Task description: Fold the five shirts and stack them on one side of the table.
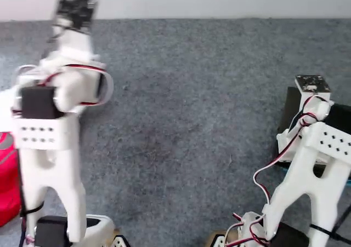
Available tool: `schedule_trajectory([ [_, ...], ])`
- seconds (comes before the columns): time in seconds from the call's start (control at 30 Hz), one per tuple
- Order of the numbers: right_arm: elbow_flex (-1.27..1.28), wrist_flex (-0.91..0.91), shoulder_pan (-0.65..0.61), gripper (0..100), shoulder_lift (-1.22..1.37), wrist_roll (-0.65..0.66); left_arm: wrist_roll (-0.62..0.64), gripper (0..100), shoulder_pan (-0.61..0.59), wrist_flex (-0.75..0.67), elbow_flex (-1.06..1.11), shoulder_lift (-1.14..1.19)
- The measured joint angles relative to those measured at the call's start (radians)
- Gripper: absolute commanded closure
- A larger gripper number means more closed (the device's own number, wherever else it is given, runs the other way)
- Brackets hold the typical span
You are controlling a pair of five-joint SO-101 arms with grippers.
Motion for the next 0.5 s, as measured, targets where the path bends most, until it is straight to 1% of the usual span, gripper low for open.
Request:
schedule_trajectory([
  [0.23, 0.017, 0.0, 0.0, 99.0, -0.002, 0.0, 0.005, 99, 0.327, -0.124, 0.0, 0.0],
  [0.33, 0.063, 0.0, 0.0, 99.0, -0.002, 0.0, -0.048, 99, 0.431, -0.192, -0.005, -0.005],
  [0.4, 0.101, 0.0, 0.0, 99.0, -0.003, 0.0, -0.086, 99, 0.473, -0.209, -0.041, -0.006],
  [0.5, 0.135, 0.0, 0.0, 99.0, -0.003, 0.0, -0.107, 99, 0.483, -0.213, -0.11, -0.017],
])
